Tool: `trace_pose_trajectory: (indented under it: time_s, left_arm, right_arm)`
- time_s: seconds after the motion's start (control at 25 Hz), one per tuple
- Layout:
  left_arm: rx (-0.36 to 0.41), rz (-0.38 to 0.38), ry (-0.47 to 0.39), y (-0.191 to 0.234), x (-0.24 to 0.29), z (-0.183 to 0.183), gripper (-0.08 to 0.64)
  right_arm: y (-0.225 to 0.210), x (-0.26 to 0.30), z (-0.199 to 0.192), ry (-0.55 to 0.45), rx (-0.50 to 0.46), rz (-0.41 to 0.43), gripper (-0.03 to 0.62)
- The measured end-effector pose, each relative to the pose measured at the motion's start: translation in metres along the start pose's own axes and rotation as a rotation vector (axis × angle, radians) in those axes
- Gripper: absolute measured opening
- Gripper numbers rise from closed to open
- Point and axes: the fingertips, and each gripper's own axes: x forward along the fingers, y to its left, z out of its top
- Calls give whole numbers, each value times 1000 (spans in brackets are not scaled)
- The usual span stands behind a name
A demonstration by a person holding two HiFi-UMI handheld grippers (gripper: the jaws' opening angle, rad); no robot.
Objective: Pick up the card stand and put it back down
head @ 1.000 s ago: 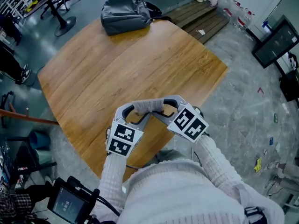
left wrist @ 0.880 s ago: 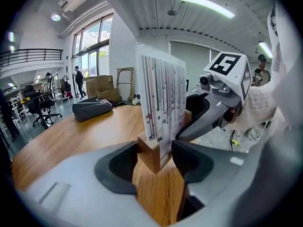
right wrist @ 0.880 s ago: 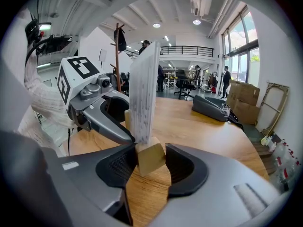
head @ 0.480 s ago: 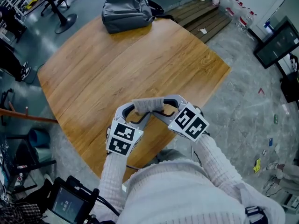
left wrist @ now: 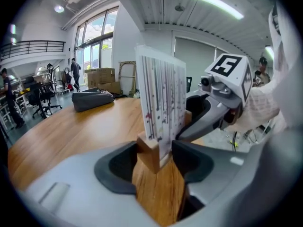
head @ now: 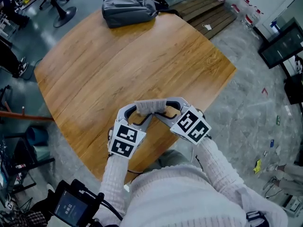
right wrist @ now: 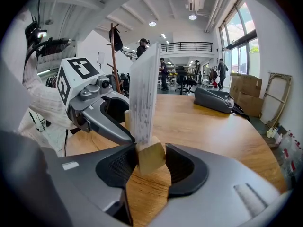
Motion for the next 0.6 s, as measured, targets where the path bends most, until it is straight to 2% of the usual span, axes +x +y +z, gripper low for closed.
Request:
trace_pose_trajectory:
  time_s: [0.2, 0.4, 0.6]
  left_arm:
    - [8, -12, 36, 0, 22, -19, 235]
    - [-53, -48, 71, -2, 42, -46, 235]
    - [-52, -54, 93, 2, 56, -58, 235]
  right_arm:
    - [-5, 17, -24, 26, 43, 17, 187]
    - [-3, 36, -50, 68, 73, 37, 187]
    - [-7, 49, -63, 81, 83, 49, 187]
